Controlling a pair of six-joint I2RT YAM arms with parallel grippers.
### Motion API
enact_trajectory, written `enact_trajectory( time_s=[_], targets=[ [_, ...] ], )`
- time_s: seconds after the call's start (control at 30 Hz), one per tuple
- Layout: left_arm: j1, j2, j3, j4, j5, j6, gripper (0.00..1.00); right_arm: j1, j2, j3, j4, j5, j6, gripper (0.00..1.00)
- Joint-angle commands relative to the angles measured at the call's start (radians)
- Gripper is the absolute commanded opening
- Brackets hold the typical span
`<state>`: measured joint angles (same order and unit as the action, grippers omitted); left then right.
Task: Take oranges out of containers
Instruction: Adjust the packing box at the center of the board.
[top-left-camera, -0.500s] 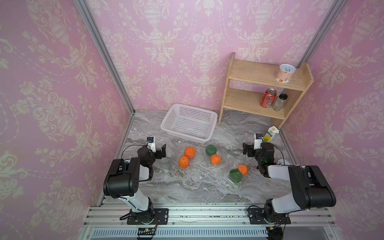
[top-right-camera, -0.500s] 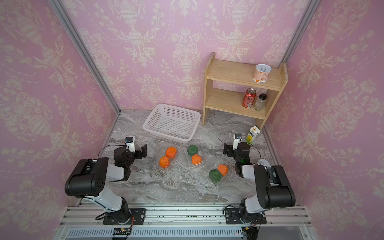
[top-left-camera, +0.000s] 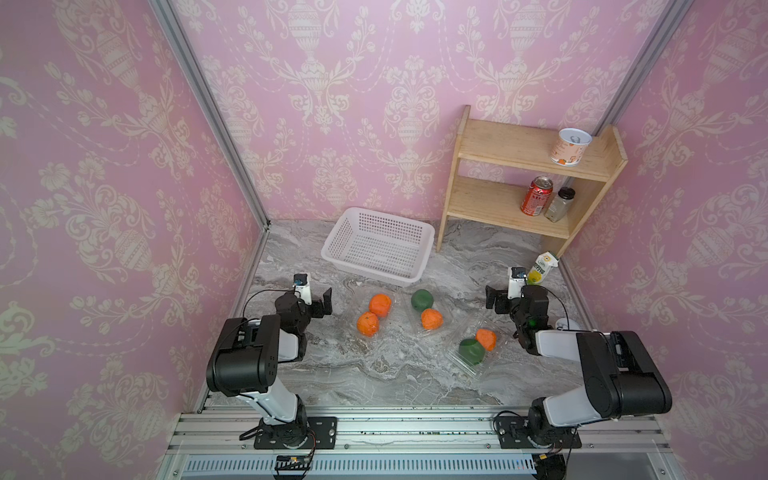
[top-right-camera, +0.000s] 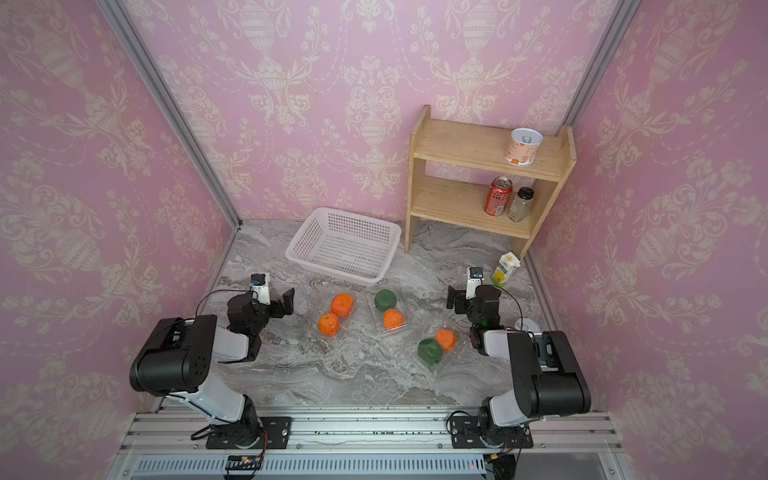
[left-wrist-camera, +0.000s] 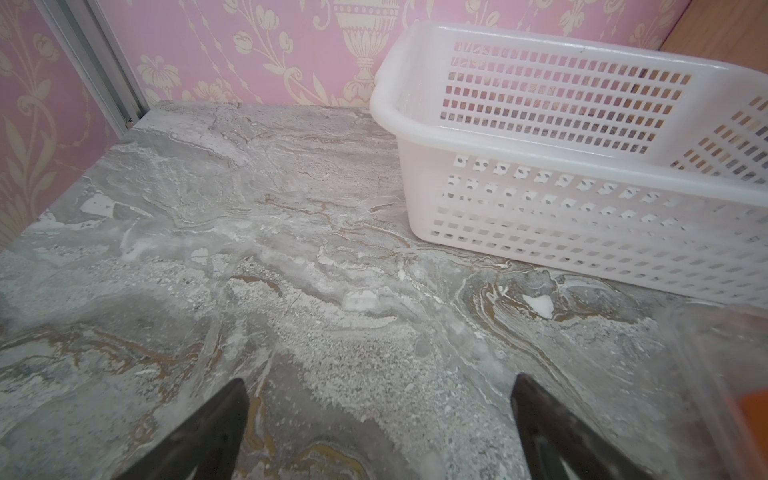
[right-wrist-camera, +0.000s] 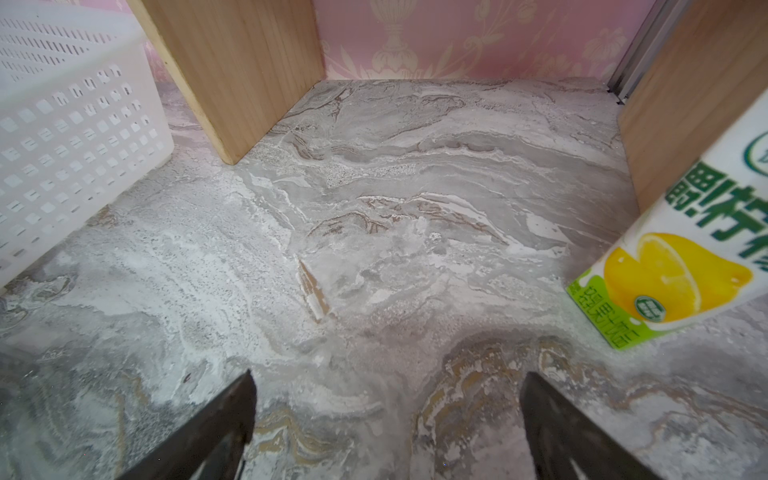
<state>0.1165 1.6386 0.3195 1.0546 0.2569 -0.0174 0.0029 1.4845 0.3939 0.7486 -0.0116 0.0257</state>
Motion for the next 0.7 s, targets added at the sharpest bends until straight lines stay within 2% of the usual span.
enact_trajectory(
  time_s=[0.0,0.2,0.4,0.67],
  targets=[
    [0.002,0.01,0.021,0.005,0.019,-0.007,0.99,0.006,0.011,0.022,0.014,-0.01,0.0,1.0],
    [0.002,0.009,0.021,0.007,0.017,-0.011,0.99,0.007,0.01,0.021,0.015,-0.01,0.001,1.0],
    [0.001,0.004,0.02,-0.001,-0.127,-0.049,0.99,0.007,0.011,0.022,0.014,-0.011,0.001,1.0],
    [-0.011,0.003,0.024,-0.019,-0.153,-0.044,0.99,0.006,0.012,0.024,0.011,-0.012,0.001,1.0]
  ],
)
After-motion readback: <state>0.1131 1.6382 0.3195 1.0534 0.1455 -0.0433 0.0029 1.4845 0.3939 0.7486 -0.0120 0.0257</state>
